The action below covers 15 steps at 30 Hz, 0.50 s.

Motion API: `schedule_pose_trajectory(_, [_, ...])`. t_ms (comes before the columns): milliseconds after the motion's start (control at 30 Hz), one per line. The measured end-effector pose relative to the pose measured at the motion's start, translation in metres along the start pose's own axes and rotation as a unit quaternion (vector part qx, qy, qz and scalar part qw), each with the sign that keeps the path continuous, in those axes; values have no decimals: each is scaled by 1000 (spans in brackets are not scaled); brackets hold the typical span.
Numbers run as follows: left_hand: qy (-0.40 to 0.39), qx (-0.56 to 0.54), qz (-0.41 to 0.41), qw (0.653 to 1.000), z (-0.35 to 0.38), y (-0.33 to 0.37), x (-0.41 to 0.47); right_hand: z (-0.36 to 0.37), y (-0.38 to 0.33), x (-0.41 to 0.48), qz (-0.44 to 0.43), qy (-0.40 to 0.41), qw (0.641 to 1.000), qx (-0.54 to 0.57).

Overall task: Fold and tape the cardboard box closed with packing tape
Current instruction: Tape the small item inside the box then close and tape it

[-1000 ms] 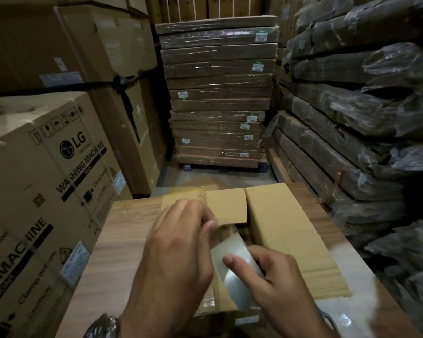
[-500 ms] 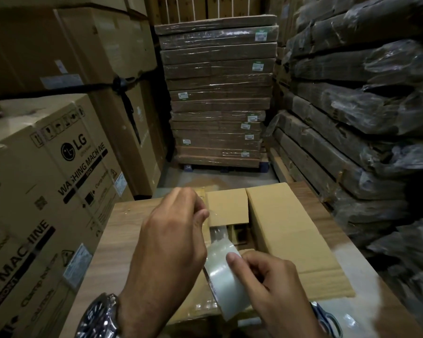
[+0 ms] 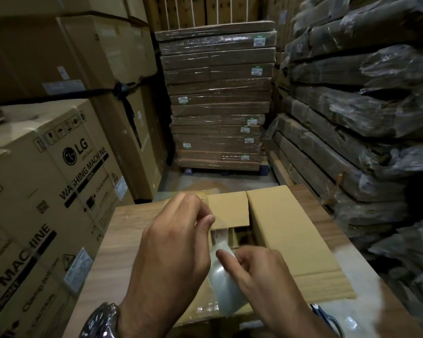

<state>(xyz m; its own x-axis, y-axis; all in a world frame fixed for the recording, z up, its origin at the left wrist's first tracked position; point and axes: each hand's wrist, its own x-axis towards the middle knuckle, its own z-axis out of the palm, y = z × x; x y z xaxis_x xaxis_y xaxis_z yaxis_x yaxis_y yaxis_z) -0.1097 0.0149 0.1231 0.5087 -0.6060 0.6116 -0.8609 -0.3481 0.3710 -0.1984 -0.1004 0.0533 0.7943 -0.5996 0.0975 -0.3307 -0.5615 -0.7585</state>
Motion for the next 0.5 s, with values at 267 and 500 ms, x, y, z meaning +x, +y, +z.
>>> schedule_pose_trajectory(267, [-44,49,25,998,-7,-2,3,-32,-31,10,-201,108,973,-42])
schedule_pose_trajectory(500, [-22,61,42,997,-9,-6,3,-51,-48,27,-286,71,955,-32])
